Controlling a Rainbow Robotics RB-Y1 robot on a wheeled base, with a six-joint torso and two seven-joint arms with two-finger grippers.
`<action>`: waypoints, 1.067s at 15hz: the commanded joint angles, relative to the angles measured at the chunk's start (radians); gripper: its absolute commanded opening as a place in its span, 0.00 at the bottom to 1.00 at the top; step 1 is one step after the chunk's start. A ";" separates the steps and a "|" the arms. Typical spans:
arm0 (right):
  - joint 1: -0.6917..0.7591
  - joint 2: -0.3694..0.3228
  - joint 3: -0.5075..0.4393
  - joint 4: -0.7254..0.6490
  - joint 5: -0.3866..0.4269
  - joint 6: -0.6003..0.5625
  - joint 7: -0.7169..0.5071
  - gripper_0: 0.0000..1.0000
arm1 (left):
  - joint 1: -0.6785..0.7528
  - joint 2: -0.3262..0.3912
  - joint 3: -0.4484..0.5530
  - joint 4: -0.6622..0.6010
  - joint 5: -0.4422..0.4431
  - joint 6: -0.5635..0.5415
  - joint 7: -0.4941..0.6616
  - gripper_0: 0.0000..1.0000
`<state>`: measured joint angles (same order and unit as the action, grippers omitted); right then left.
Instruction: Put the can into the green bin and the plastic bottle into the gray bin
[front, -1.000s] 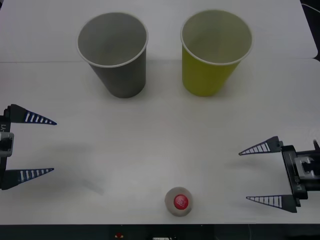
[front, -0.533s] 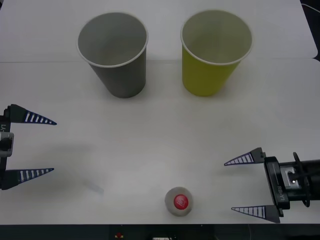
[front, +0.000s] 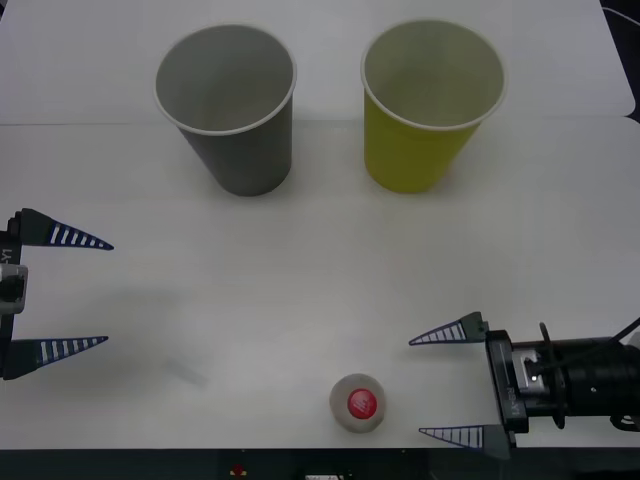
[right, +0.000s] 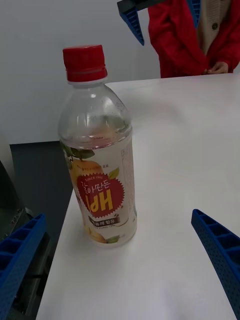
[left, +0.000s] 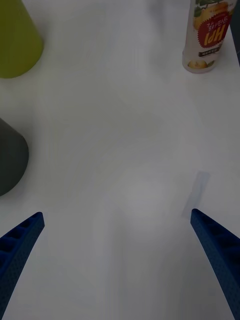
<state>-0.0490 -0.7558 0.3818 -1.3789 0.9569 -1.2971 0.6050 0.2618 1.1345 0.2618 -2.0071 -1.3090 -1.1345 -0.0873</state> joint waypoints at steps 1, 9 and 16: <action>-0.002 0.042 0.022 0.000 0.013 0.030 0.002 1.00 | 0.000 0.000 0.000 0.000 0.000 0.000 0.000 1.00; -0.006 0.139 0.101 0.000 0.039 0.133 0.013 1.00 | 0.000 0.000 0.000 0.000 0.000 0.000 0.000 1.00; -0.006 0.162 0.115 0.000 0.045 0.171 0.021 0.02 | 0.000 0.000 0.000 0.000 0.000 0.000 0.000 1.00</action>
<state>-0.0553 -0.5932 0.4971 -1.3789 1.0016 -1.1285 0.6282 0.2618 1.1345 0.2618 -2.0071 -1.3090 -1.1345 -0.0873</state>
